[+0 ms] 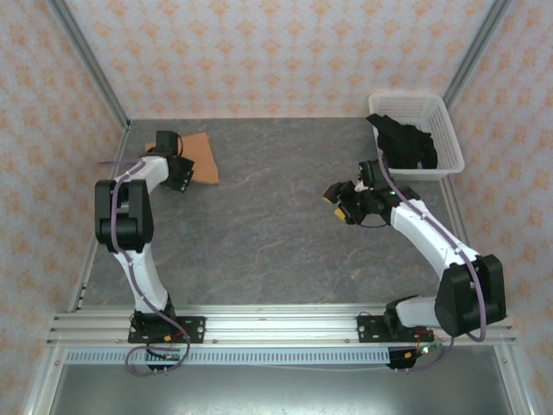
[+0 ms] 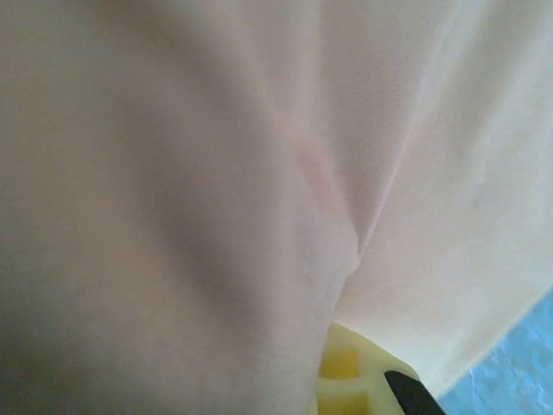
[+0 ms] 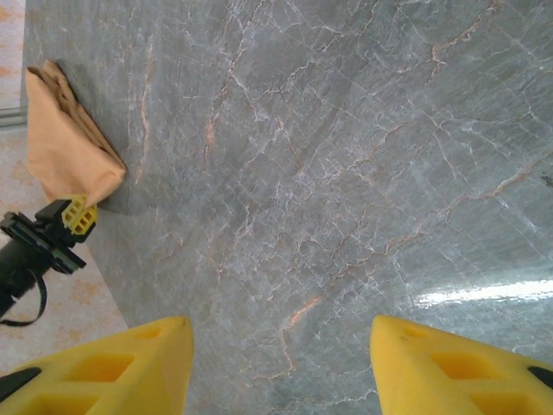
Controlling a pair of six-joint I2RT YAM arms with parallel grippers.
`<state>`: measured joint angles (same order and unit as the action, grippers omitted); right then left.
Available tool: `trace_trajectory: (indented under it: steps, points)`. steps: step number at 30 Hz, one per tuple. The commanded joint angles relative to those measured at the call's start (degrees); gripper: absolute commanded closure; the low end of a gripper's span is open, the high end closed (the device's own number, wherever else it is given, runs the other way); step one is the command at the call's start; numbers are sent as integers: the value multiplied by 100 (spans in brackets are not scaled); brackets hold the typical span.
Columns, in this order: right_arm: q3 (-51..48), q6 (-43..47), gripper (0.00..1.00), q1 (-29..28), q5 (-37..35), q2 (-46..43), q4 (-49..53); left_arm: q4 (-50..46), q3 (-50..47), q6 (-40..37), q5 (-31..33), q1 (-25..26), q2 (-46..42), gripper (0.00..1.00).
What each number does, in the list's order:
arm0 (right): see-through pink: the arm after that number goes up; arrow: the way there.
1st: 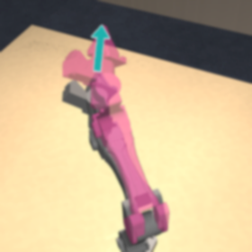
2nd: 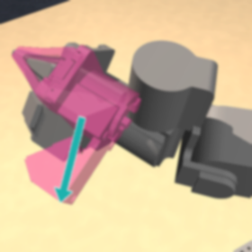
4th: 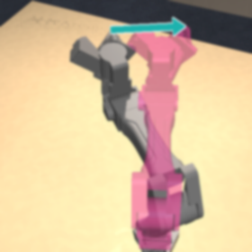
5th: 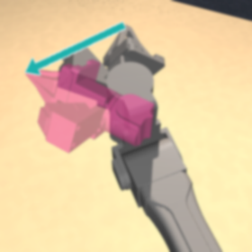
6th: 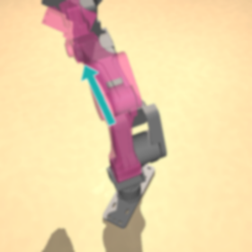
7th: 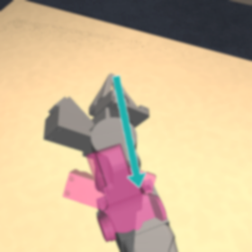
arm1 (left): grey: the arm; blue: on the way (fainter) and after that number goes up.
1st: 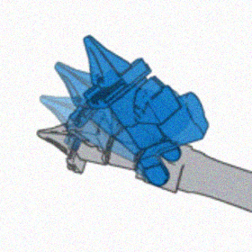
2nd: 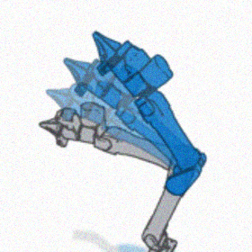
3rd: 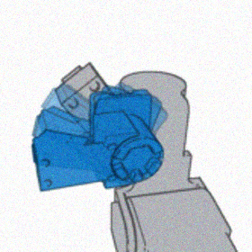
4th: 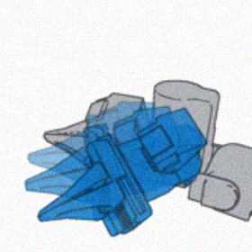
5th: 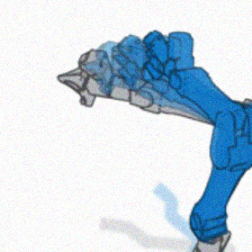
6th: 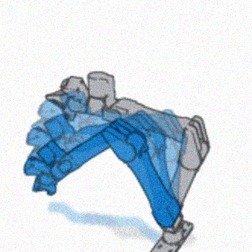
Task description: Fold and stack the t-shirts
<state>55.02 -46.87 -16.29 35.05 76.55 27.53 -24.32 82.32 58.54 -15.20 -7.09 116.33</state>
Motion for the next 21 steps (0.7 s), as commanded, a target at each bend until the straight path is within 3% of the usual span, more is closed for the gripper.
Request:
trace_trajectory:
  steps: [1, 8, 13, 21]
  points:
    - [318, 63, 43, 37, 46, 143, -143, -1044, 1126, -1456, -148, -201, 763, 100]
    - [430, 106, 43, 35, 93, 247, -184, -1857, 2615, -2329, 76, -589, 1716, 100]
    - [406, 101, 43, 31, 143, 187, -457, -2392, 3107, -2675, 405, -730, 1967, 100]
    - [108, -260, 43, 34, 178, -113, -1957, -1951, 2994, -2378, -206, -659, 1734, 73]
